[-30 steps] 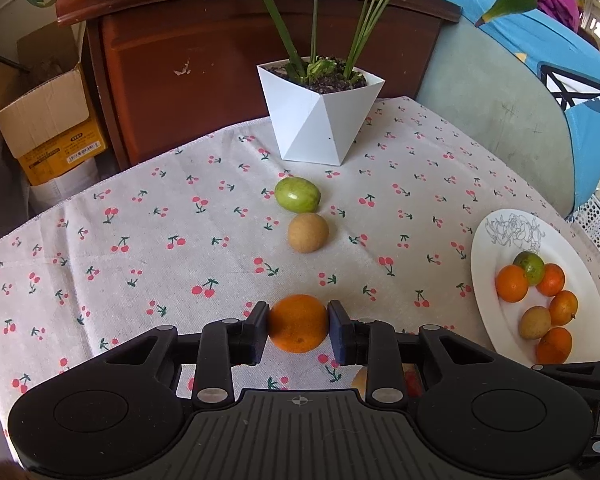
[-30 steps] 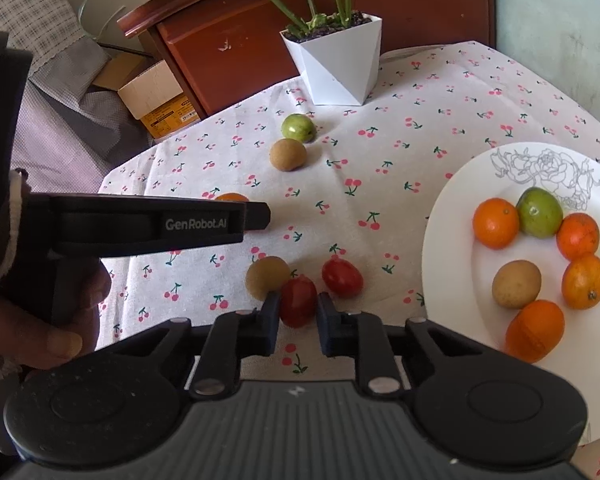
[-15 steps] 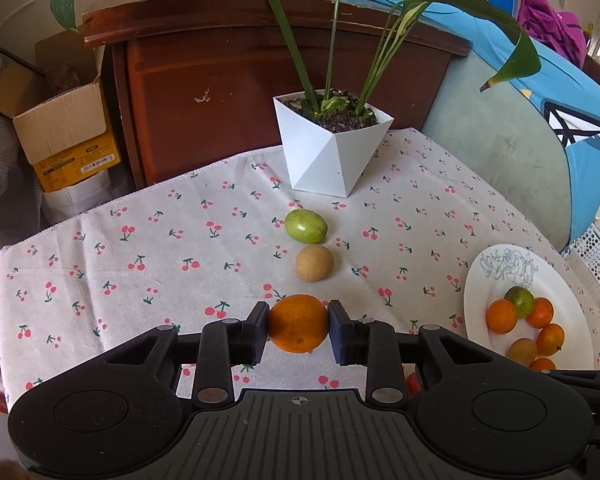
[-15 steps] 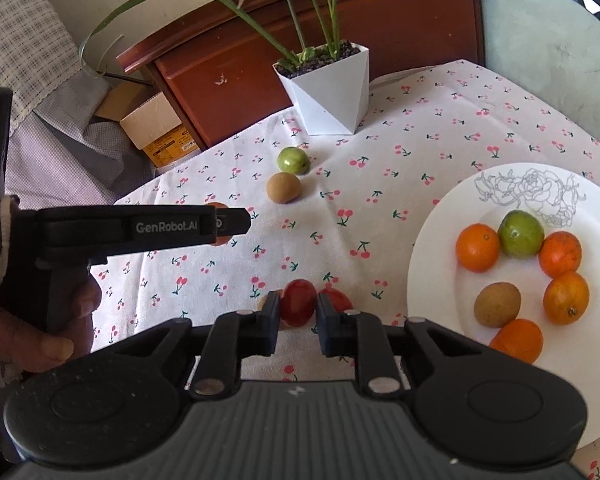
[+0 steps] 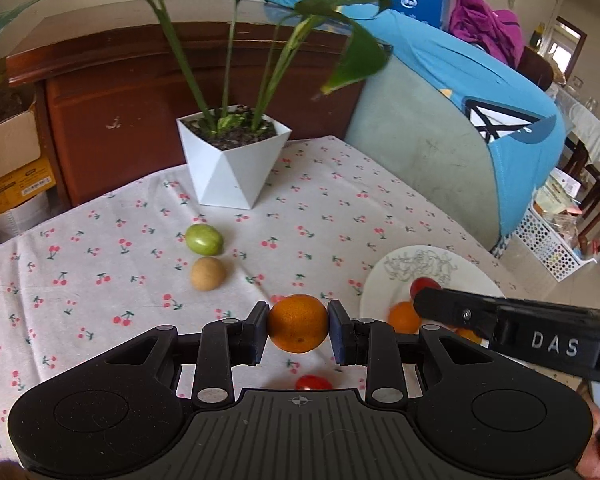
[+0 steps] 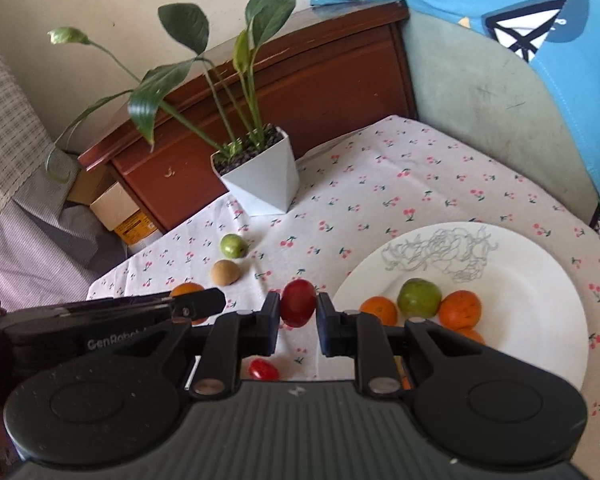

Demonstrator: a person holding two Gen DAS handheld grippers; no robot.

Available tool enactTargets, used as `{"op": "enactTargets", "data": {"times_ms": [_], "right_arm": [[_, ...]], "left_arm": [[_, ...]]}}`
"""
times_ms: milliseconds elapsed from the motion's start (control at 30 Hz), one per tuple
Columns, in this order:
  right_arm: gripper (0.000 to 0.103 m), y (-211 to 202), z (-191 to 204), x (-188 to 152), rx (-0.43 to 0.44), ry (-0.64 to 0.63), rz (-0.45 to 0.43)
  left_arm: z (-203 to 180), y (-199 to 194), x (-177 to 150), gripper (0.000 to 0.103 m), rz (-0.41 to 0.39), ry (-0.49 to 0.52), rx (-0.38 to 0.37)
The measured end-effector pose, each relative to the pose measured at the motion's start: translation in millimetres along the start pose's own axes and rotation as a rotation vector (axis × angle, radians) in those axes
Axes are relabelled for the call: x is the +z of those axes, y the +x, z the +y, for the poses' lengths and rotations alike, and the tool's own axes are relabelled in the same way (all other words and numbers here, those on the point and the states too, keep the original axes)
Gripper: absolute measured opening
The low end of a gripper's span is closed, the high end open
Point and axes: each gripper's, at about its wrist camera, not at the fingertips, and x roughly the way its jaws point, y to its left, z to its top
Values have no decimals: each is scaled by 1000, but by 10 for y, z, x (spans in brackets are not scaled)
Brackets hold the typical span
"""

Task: Organize fruits
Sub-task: 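Carry the tomato and orange over the white plate and open both tools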

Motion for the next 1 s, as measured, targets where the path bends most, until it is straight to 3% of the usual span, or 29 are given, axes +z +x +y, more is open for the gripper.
{"op": "enactTargets", "data": {"times_ms": [367, 667, 1000], "right_arm": [[19, -327, -541, 109, -116, 132, -77], [19, -407, -832, 9, -187, 229, -29], [21, -370, -1002, -104, -216, 307, 33]], "left_arm": [[-597, 124, -170, 29, 32, 113, -133], [-1062, 224, -317, 29, 40, 215, -223], [-1238, 319, -408, 29, 31, 278, -232]]}}
